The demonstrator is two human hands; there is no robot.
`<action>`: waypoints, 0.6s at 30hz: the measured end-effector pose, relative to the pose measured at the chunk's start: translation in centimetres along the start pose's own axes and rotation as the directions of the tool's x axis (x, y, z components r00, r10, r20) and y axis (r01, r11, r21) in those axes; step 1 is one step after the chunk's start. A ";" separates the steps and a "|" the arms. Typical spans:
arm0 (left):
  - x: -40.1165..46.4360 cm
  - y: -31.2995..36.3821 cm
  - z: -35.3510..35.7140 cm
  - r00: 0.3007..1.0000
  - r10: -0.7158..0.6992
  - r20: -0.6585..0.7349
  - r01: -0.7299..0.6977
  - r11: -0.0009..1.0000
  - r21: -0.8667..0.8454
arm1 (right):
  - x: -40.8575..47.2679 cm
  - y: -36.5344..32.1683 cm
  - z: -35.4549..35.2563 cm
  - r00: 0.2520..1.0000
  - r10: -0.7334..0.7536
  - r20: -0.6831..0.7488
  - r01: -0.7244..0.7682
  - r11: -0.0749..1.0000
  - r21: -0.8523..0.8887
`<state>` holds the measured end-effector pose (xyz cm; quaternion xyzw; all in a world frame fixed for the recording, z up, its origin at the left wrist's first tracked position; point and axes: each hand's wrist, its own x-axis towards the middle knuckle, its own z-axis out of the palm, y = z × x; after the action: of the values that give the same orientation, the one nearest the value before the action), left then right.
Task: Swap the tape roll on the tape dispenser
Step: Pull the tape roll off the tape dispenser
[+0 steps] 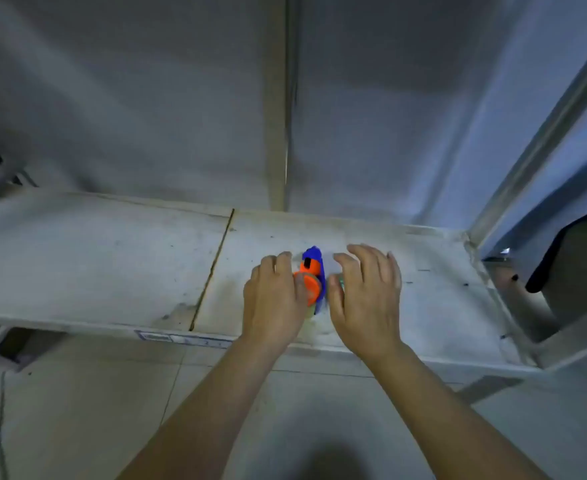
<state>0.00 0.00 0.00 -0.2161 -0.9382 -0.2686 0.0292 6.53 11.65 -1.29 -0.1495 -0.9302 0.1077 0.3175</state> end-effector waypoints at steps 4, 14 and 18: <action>0.7 -3.5 5.5 0.999 0.018 -0.039 -0.017 1.000 0.024 | -2.3 1.8 6.6 0.998 0.023 0.063 -0.021 0.999 -0.024; -2.6 -6.6 10.5 0.993 0.077 -0.093 -0.080 0.996 -0.035 | -7.5 2.1 11.2 1.000 0.016 -0.009 -0.017 0.998 -0.067; -5.4 -6.4 8.6 0.995 0.087 -0.055 -0.088 0.996 -0.033 | -8.7 0.7 9.2 0.999 0.041 0.025 -0.039 0.995 -0.092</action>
<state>2.68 -2.57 -11.42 -0.2501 -0.9219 -0.2892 0.0625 7.49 8.31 -13.44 -0.1810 -0.9352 0.0732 0.2955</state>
